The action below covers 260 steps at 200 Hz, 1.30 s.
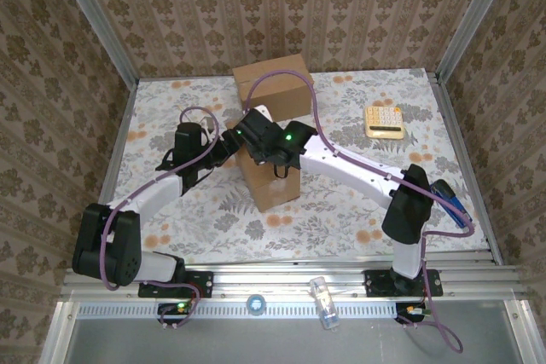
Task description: Unpack the express box
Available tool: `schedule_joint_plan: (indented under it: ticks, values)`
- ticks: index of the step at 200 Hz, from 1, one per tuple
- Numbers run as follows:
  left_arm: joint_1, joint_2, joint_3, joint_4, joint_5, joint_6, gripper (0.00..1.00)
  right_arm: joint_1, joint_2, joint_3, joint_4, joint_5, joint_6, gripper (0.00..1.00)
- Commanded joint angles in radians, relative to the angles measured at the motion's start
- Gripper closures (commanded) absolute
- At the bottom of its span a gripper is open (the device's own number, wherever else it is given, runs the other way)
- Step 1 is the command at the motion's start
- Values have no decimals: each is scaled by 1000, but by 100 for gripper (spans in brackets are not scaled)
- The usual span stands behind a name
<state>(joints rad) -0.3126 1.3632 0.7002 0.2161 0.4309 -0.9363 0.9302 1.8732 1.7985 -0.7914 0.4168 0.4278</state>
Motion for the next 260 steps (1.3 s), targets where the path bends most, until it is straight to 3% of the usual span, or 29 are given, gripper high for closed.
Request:
schedule_joint_plan:
  ticks: [1,260]
  values:
    - [4,2,-31,-39,-12,-11,30,14,-12,-18,-120,-55,55,100]
    - [4,-6,-46,-30,-20,-16,31,93,-64,0,-369,-74,189,100]
